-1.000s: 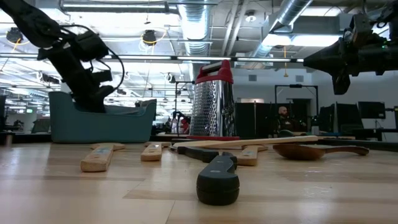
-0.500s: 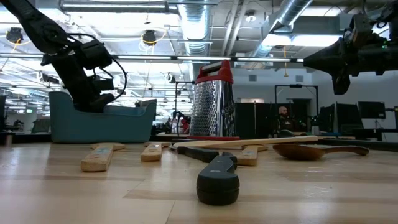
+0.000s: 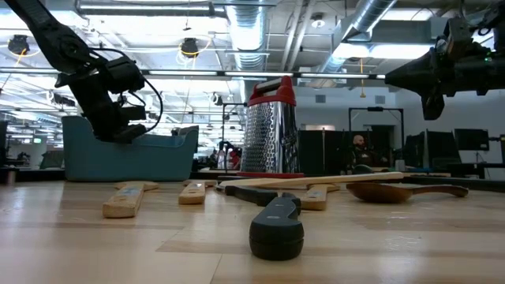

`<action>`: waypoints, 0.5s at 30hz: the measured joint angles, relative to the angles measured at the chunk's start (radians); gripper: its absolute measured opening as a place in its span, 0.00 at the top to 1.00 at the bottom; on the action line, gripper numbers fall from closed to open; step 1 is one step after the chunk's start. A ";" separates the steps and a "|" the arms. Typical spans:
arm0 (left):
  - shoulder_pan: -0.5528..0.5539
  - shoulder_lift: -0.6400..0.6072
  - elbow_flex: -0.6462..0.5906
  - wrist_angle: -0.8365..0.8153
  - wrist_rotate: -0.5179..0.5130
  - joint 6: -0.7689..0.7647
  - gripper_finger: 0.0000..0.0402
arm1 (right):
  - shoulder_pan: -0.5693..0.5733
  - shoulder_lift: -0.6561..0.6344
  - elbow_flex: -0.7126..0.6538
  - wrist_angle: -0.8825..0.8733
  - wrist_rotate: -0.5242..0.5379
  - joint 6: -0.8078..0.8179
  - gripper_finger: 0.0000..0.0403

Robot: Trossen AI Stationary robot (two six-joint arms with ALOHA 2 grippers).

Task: Pick & Place Kitchen Items
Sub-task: Put the brown wooden serving spoon into the blue bin

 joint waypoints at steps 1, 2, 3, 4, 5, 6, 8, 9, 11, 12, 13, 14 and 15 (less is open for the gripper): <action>0.000 0.000 0.000 0.000 0.000 0.000 0.97 | 0.000 0.000 0.000 0.000 0.000 0.000 0.89; 0.000 0.000 0.000 0.000 0.000 0.000 0.97 | 0.000 0.000 0.000 0.000 0.000 0.000 0.89; 0.000 0.000 0.000 0.000 0.000 0.000 0.96 | 0.000 0.000 0.000 0.000 0.000 0.000 0.89; 0.000 0.000 0.000 0.000 0.000 0.000 0.95 | 0.000 0.000 0.000 0.000 0.000 0.000 0.89; 0.000 0.000 0.000 0.000 0.000 0.000 0.95 | 0.000 0.000 0.000 0.000 0.000 0.000 0.89; 0.000 0.000 0.000 0.001 0.000 0.000 0.94 | 0.000 0.000 0.000 0.000 0.000 0.000 0.89; 0.000 0.000 0.000 0.001 -0.001 0.000 0.92 | 0.000 0.000 0.000 0.000 0.000 0.000 0.89; 0.000 0.000 0.000 0.001 -0.001 0.000 0.91 | 0.000 0.000 0.000 0.000 0.000 0.000 0.89; 0.000 0.000 0.000 0.001 -0.001 0.000 0.89 | 0.000 0.000 0.000 0.000 0.000 0.000 0.89; 0.000 0.000 0.000 0.001 -0.001 0.000 0.88 | 0.000 0.000 0.000 0.000 0.000 0.000 0.89; 0.000 0.000 0.000 0.001 -0.001 0.000 0.87 | 0.000 0.000 0.000 0.000 0.000 0.000 0.89; 0.000 0.000 0.000 0.001 -0.001 0.000 0.86 | 0.000 0.000 0.000 0.000 0.000 0.000 0.89; 0.000 0.000 0.000 0.001 -0.001 0.000 0.84 | 0.000 0.000 0.000 0.000 0.000 0.000 0.89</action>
